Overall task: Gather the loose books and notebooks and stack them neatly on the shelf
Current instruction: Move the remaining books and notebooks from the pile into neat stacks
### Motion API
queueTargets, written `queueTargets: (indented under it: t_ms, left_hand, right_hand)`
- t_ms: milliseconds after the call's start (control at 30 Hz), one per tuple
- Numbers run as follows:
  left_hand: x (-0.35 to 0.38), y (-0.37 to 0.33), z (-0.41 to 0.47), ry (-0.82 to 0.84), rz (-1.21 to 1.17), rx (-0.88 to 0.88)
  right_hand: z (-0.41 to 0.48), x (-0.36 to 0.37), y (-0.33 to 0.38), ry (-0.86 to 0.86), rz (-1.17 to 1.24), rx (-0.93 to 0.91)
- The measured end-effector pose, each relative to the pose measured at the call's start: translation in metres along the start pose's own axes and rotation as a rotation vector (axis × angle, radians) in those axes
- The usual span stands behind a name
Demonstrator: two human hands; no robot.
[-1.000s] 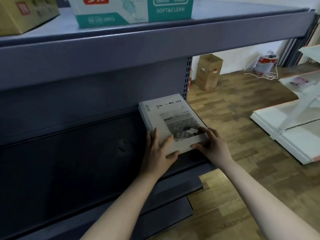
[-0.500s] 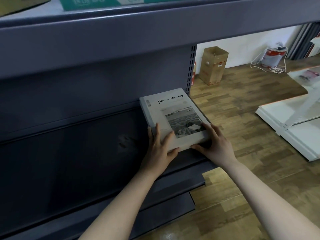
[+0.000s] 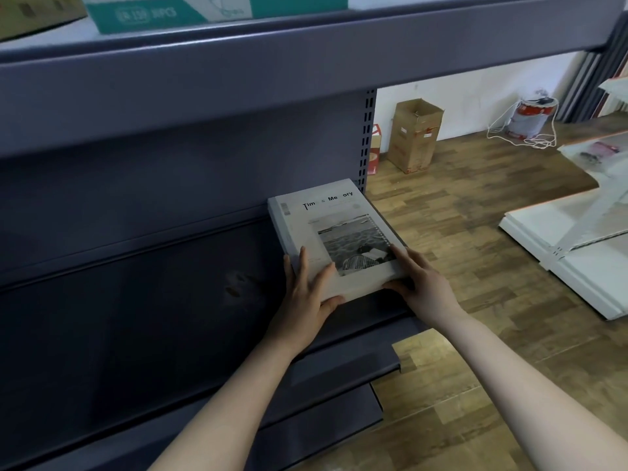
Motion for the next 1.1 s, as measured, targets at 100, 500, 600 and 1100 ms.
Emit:
queueTargets:
  t_ms: [100,500,600,1100]
  left_hand:
    - [0.000,-0.001,-0.001,0.005,0.005,-0.012]
    - [-0.086,0.051,-0.067,-0.150,0.144,-0.073]
    - [-0.136,0.077,-0.106,-0.260,0.203,-0.032]
    - [-0.337,0.232,-0.378,-0.680,0.437,-0.294]
  right_hand:
    - [0.000,-0.002,0.003,0.092,0.024,0.031]
    - [-0.014,0.016,0.143,0.141,-0.041,-0.196]
    - [-0.010,0.045,0.210,0.160,-0.024,-0.322]
    - [-0.070,0.200,0.550,0.261,0.172,-0.885]
Point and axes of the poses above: each hand's wrist, its own z-axis towards the middle knuckle, its own x-axis out of the palm, y = z × x, the point moved 7 cm from there along z, towards the middle knuckle, and after that the axes turned 4 degrees about y, right-handed, at the moved point
